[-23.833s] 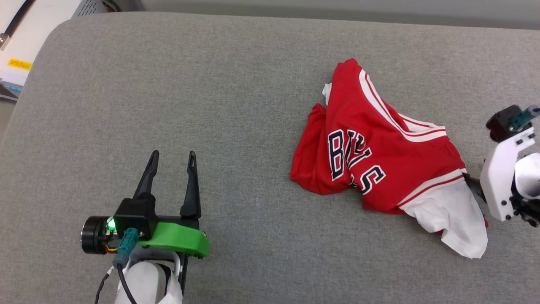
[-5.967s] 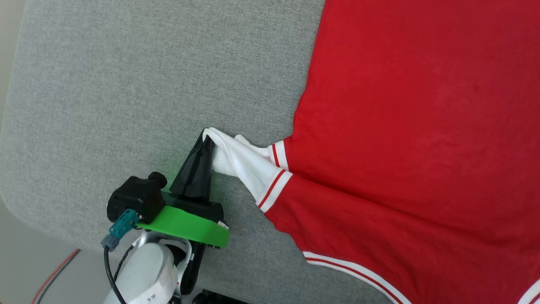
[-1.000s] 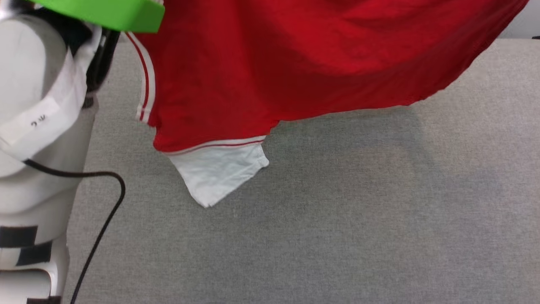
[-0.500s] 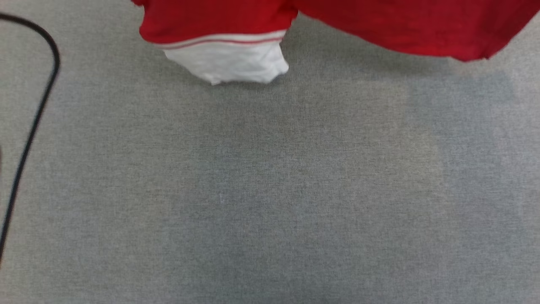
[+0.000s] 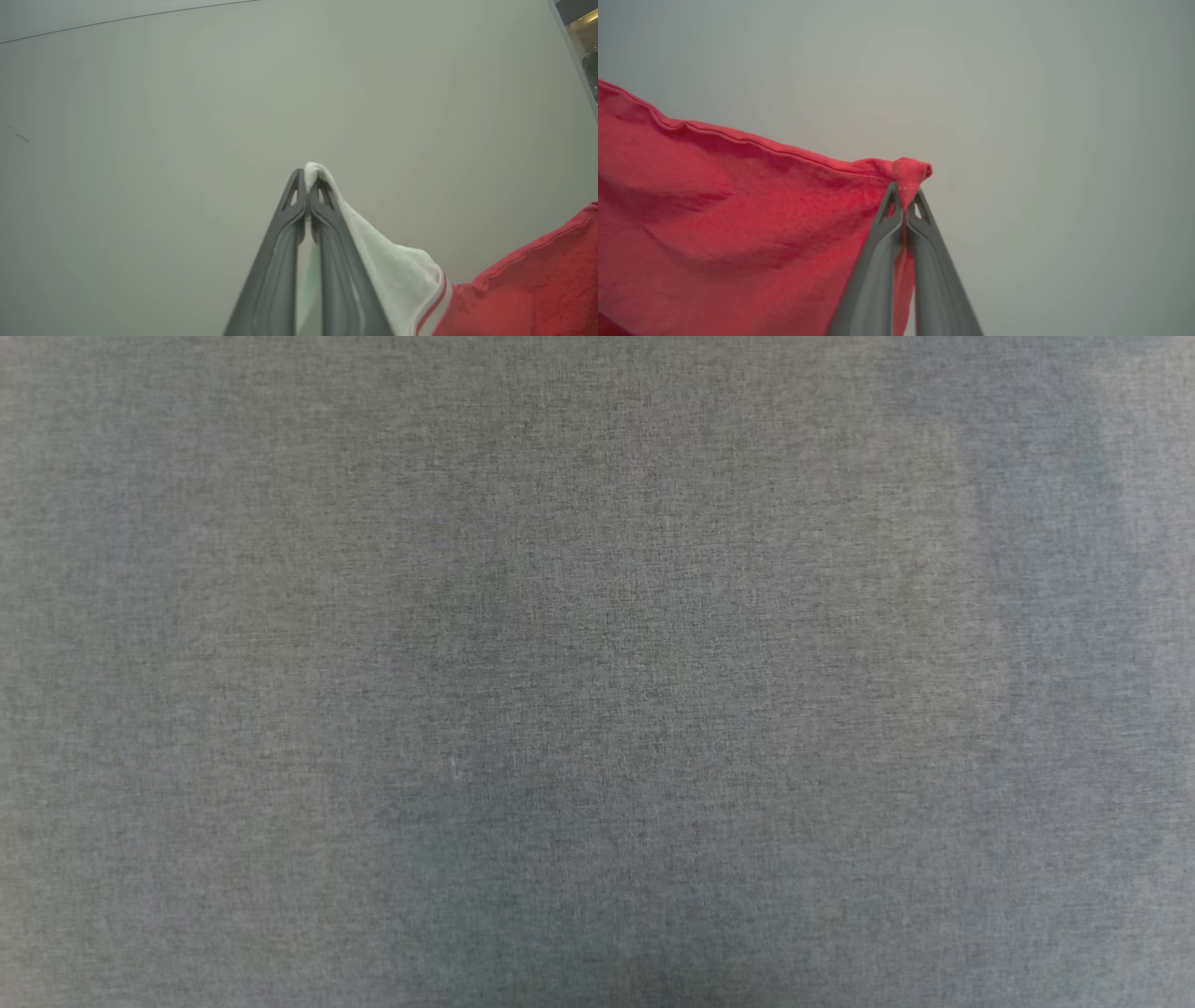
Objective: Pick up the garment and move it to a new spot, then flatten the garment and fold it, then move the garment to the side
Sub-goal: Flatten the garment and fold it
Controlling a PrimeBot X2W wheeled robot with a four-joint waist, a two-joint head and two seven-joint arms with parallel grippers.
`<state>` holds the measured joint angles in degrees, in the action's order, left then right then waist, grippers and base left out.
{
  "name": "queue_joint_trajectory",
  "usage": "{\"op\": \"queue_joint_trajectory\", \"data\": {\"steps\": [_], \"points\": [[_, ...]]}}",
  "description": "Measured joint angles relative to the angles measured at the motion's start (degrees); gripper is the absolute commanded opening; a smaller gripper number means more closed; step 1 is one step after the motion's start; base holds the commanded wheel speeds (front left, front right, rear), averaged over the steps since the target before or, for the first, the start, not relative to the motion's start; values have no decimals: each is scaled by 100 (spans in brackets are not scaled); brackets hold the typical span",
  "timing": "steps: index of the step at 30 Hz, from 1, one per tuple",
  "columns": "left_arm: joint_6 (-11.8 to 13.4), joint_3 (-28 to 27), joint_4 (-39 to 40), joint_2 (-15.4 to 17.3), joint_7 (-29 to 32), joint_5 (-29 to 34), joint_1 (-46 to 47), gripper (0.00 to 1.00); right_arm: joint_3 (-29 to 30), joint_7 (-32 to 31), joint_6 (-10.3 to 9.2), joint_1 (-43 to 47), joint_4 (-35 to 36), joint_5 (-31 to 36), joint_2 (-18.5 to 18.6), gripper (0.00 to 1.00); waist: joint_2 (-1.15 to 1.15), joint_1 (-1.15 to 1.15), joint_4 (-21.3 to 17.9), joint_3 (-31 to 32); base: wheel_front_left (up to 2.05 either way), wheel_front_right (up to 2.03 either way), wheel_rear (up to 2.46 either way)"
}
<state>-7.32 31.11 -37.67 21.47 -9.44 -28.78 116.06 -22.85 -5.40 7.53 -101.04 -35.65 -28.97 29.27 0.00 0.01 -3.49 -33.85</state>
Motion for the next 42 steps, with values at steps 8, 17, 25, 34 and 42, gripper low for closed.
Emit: {"op": "queue_joint_trajectory", "data": {"steps": [8,17,25,34,42], "points": [[0,556,-569,109,-253,-383,-7,0,-699,399,0,-113,-719,-114,-57,0,0,0,9,-243,0,0,0],[0,970,-757,305,-476,-767,-1041,0,-1504,857,0,567,-1165,-636,-177,0,0,0,52,-287,0,0,0],[10,719,-34,514,-522,-805,-2575,0,-2082,1292,0,1501,-1248,-1234,-246,0,0,-1,93,58,0,0,0],[379,314,1150,803,-522,-417,-5158,0,-2835,1608,0,2947,-901,-1880,22,0,0,-1,138,692,0,0,0],[744,151,2073,947,-522,-439,-7543,0,-3252,1804,0,4366,-328,-2295,439,0,0,-2,215,1355,0,0,0]]}}
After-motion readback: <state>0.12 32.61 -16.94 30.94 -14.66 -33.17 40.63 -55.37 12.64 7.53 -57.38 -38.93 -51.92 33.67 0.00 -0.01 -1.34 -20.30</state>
